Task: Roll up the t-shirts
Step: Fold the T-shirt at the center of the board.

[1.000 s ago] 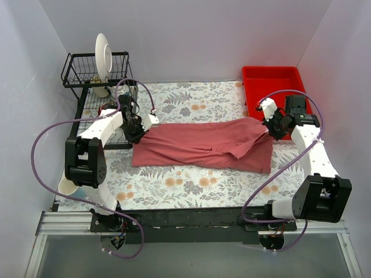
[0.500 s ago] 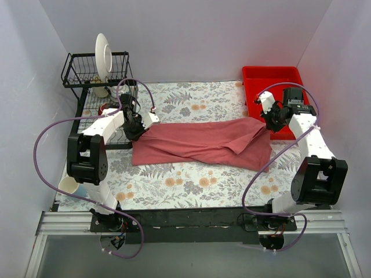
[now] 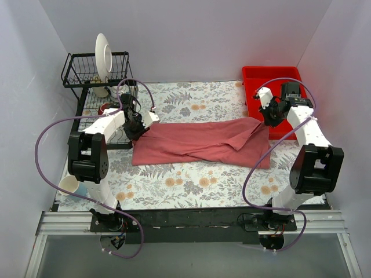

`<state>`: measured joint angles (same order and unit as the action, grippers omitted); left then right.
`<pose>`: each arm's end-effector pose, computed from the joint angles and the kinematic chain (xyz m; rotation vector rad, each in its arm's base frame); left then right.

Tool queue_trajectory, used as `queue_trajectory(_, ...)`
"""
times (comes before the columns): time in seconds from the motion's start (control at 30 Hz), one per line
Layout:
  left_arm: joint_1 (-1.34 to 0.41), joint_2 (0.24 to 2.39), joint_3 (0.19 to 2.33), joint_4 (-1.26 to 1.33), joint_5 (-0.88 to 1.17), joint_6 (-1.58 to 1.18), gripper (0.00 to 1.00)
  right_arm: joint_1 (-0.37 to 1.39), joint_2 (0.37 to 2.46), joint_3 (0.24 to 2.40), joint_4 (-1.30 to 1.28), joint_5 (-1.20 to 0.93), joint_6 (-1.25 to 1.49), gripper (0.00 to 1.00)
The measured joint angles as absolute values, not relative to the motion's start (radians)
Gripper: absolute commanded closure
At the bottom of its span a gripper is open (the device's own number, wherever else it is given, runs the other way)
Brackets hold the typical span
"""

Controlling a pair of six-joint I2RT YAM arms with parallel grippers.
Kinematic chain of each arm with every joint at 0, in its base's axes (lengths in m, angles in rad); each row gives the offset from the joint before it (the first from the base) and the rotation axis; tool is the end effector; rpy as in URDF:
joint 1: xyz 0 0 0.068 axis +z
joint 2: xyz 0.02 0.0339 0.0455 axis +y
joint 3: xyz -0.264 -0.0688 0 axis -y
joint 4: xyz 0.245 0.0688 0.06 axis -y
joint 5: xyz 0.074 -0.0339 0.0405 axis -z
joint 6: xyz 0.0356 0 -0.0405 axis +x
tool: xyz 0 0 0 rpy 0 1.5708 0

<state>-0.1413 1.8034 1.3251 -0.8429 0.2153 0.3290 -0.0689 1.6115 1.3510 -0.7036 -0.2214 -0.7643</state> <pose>0.3483 -0.0572 0.2055 0.7043 2.7733 -0.2742 0.3446 -0.0159 0.2828 -0.9337 2.3209 -0.0625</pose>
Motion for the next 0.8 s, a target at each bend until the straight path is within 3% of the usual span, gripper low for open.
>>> queue_trajectory(0.07,-0.141,1.803,1.325,-0.833,0.214,0.318,0.75,-0.066,1.618,1.351,-0.703,-0.221,-0.763,0.99)
queue_trajectory(0.1,-0.141,1.803,1.325,-0.829,0.213,0.313,0.75,-0.065,1.621,1.352,-0.702,-0.221,-0.761,0.82)
queue_trajectory(0.17,-0.141,1.803,1.331,-0.829,0.213,0.299,0.72,-0.062,1.626,1.359,-0.705,-0.222,-0.753,0.73)
queue_trajectory(0.2,-0.141,1.803,1.339,-0.83,0.216,0.29,0.71,-0.059,1.634,1.375,-0.712,-0.223,-0.744,0.62)
queue_trajectory(0.3,-0.146,1.794,1.37,-0.832,0.245,0.249,0.68,-0.057,1.662,1.46,-0.744,-0.223,-0.711,0.54)
queue_trajectory(0.5,-0.191,1.627,1.288,-0.836,0.331,0.179,0.68,-0.133,1.613,1.486,-0.822,-0.279,-0.712,0.52)
queue_trajectory(0.8,-0.235,1.56,1.08,-0.825,0.352,0.129,0.68,-0.242,1.563,1.227,-1.108,-0.359,-0.915,0.51)
